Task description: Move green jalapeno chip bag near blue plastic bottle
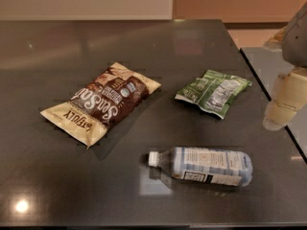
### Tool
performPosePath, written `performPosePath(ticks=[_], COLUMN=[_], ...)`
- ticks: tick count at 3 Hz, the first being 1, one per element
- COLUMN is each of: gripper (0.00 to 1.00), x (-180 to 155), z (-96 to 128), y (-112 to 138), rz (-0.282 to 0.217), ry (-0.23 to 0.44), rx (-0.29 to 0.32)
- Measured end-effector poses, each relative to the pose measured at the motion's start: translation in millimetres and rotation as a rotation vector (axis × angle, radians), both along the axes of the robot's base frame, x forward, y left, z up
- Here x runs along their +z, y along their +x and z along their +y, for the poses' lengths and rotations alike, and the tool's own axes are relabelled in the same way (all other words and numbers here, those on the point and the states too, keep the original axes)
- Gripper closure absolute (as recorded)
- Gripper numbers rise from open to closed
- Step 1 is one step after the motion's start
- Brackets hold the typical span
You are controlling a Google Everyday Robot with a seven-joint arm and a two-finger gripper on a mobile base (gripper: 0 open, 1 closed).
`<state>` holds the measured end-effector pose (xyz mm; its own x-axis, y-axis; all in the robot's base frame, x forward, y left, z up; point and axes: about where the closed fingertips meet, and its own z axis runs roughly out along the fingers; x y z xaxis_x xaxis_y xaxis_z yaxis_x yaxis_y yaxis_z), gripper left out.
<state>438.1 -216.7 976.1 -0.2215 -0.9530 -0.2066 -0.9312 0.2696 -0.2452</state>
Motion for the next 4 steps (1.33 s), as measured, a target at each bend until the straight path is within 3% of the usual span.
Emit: performPosePath(ticks=[1,2,4], gripper=[0.0,0.0,0.0], x=[0,-4,-26], z=[0,1,-3], y=[0,14,84], rz=[0.0,-0.005,-0.001], ry=[0.0,0.011,0.066], rx=[0.0,0.048,0.137])
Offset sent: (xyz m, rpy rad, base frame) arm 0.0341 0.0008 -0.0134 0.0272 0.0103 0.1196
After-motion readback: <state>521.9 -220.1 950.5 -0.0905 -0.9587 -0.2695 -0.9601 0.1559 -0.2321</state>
